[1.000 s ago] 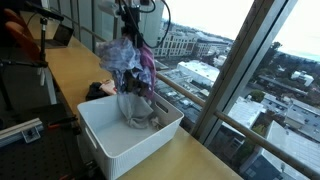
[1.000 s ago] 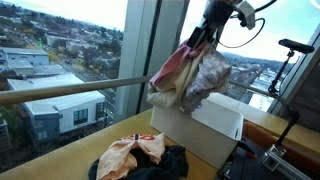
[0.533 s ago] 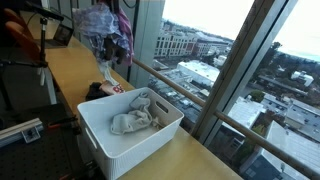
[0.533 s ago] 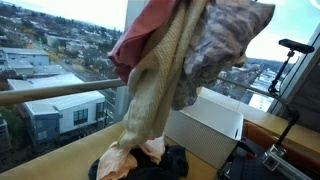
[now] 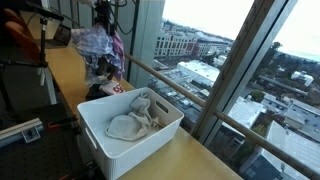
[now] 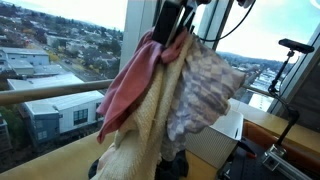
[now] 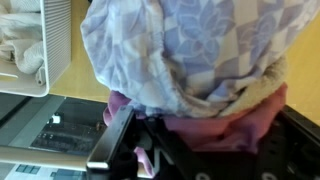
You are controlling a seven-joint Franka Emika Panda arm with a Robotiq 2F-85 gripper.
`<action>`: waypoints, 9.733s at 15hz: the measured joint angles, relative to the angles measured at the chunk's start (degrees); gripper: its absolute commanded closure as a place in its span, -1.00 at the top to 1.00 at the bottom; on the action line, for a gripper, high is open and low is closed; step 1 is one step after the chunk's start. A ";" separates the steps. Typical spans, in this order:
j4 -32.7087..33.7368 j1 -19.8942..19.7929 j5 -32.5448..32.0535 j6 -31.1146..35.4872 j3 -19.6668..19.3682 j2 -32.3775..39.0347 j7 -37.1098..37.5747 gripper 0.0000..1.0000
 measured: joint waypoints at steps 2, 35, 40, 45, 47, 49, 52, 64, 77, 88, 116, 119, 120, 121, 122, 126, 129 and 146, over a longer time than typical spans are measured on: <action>0.01 -0.33 0.03 -0.01 -0.97 1.55 -0.31 -0.21; 6.35 -17.88 -1.55 14.05 -14.93 36.70 -22.03 1.00; 11.73 -17.89 -1.71 12.30 -15.24 42.95 -22.16 0.20; 14.19 -17.88 -1.72 9.01 -15.86 43.47 -21.66 -0.58; 14.33 -17.87 -1.72 8.70 -16.32 43.37 -21.16 -0.85; 14.28 -17.87 -1.72 8.47 -16.68 43.03 -20.63 -1.00; 13.47 -17.81 -1.72 7.88 -16.92 41.39 -19.39 -1.00; 4.20 -11.67 -4.64 10.75 -16.20 12.45 -14.53 -1.00; 2.69 5.53 -9.86 -0.72 -0.71 -0.73 -1.32 -1.00; -0.48 4.77 -11.12 -0.95 -1.10 6.24 0.76 -0.21; 4.59 -12.86 -15.65 19.79 -18.27 25.68 -16.51 1.00; 6.31 -12.51 -16.23 20.26 -19.30 28.38 -16.50 1.00; 7.02 -12.49 -16.25 20.27 -19.60 29.42 -16.50 1.00; 7.77 -12.48 -16.26 20.28 -19.90 30.47 -16.50 1.00; 8.66 -12.48 -16.26 20.29 -20.28 31.58 -16.50 1.00; 13.67 -12.87 -16.21 20.27 -21.65 36.45 -16.50 1.00; 18.17 -13.38 -15.72 19.80 -21.69 40.25 -16.50 1.00; 29.47 -14.13 -9.26 5.22 -20.99 46.11 -16.50 1.00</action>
